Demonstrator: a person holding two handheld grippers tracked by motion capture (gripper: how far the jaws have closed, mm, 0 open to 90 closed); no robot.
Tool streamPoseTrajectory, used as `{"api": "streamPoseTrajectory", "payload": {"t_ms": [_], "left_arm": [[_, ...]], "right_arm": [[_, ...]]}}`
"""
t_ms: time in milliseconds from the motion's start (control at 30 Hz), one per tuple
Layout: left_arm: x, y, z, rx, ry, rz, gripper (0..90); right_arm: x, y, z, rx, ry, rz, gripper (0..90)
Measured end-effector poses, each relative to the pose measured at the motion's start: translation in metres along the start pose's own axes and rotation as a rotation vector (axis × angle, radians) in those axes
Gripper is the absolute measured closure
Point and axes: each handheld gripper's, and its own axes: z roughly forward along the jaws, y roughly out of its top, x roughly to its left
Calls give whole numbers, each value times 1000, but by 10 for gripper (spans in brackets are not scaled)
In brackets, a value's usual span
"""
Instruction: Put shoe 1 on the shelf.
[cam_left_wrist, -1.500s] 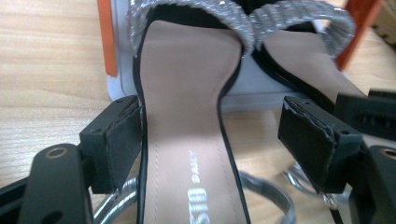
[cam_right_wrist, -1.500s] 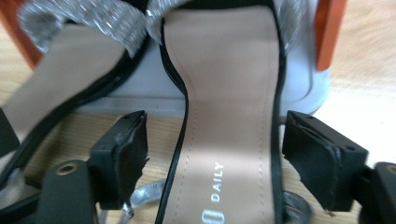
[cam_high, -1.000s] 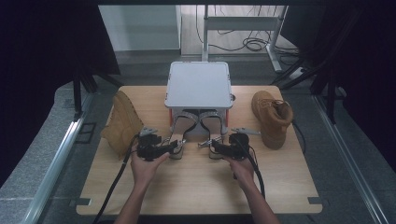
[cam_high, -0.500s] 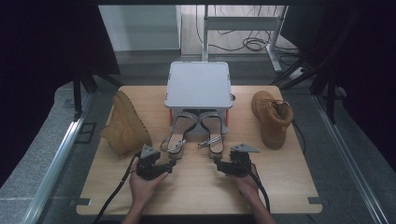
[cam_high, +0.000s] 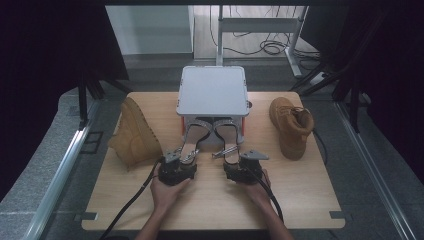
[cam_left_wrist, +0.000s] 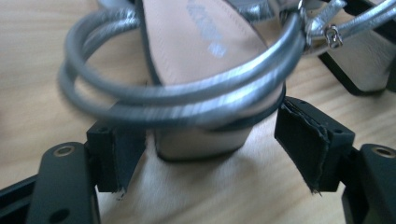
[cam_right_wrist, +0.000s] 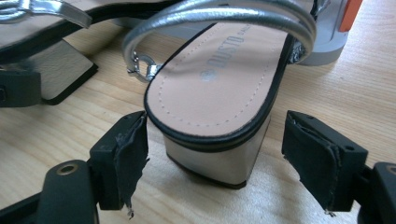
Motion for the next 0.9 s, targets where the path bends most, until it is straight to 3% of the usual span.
{"api": "streamPoseTrajectory", "payload": {"t_ms": [233,367,433,700,900], "left_arm": [[1,7,9,13,16,-35,321],[-1,8,9,7,42,-25,355],[-7,7,8,-10,94,-10,377],[-8,11,9,-56,134,-35,404],[-5,22,11,-96,172,-55,417]], "right_arm": [[2,5,6,13,-25,-21,242],[6,7,11,32,-53,-32,326],[7,7,11,30,-61,-19,331],[8,7,10,33,-74,-2,337],[9,7,10,34,-75,2,338]]}}
